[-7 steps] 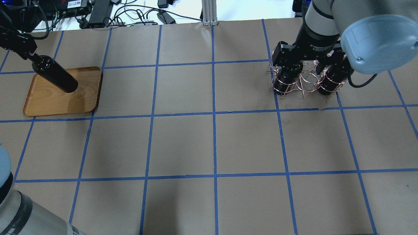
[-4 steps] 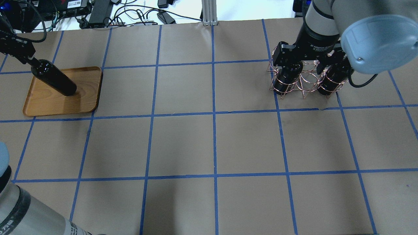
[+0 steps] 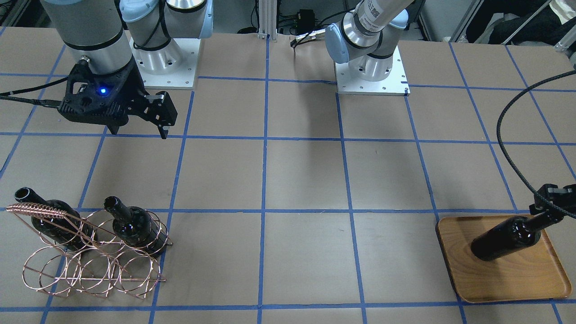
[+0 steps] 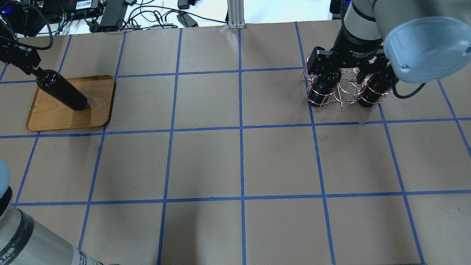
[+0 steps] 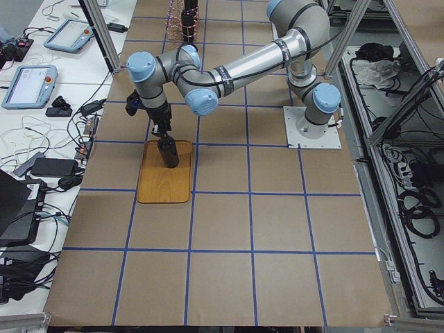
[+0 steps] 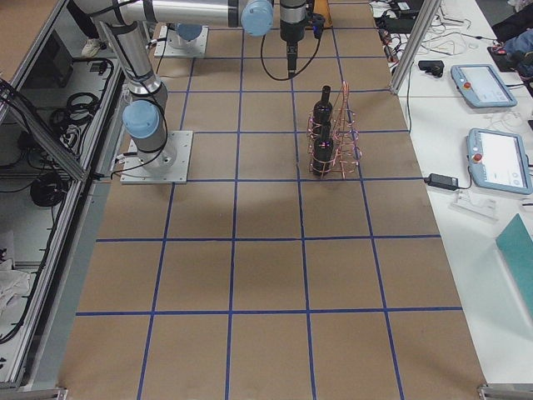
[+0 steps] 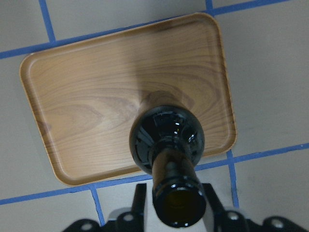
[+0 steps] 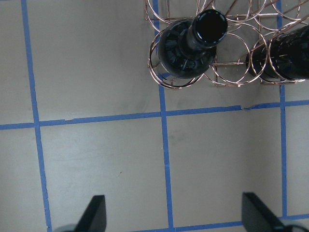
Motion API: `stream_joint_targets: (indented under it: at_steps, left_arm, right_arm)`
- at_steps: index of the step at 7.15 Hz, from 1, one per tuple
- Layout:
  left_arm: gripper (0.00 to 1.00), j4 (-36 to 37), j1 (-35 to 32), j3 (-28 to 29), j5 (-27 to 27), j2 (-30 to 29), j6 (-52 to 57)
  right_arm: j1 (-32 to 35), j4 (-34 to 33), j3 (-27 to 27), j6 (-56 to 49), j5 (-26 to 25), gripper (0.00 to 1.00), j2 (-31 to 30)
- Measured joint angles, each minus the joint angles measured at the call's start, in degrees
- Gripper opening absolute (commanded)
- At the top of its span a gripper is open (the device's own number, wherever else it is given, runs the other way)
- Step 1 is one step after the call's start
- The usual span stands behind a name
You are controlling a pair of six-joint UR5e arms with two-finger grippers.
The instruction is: Take wine from basket and place on tray
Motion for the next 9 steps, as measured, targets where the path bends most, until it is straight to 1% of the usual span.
stream_joint_targets:
  at_steps: [1, 3, 5, 6, 7, 8, 9]
  left_arm:
    - [0.74, 0.06, 0.11, -0.17, -0.01, 0.30, -0.03]
    - [0.74, -0.69, -0.01, -0.28, 0.16, 2.46, -0.11]
    - [0.74, -6.26, -2.23, -0.23, -1.22, 7.49, -2.19]
    - [0.77, -9.69, -5.36, -0.23, -2.46, 10.94, -7.26]
    - [0.78, -12.04, -10.61, -0.47, -2.92, 13.94, -15.54]
    - [0.80, -12.52, -17.32, -1.44, -2.91, 15.98, -24.94]
    - [0.81, -11.68, -22.64, -2.88, -2.89, 17.42, -31.59]
  right_arm:
    - [0.00, 0.00, 0.00, 0.03, -0.01, 1.00, 0.00]
    - [0.00, -0.04, 0.00, 0.01, 0.01, 1.00, 0.00]
    - [0.00, -0.01, 0.00, 0.01, -0.02, 1.00, 0.00]
    - [0.00, -0.02, 0.00, 0.01, 0.01, 1.00, 0.00]
    - [0.00, -0.03, 0.00, 0.05, 0.01, 1.00, 0.00]
    - [0.00, 0.01, 0.00, 0.15, 0.00, 1.00, 0.00]
    - [0.00, 0.05, 0.00, 0.22, 0.00, 1.00, 0.00]
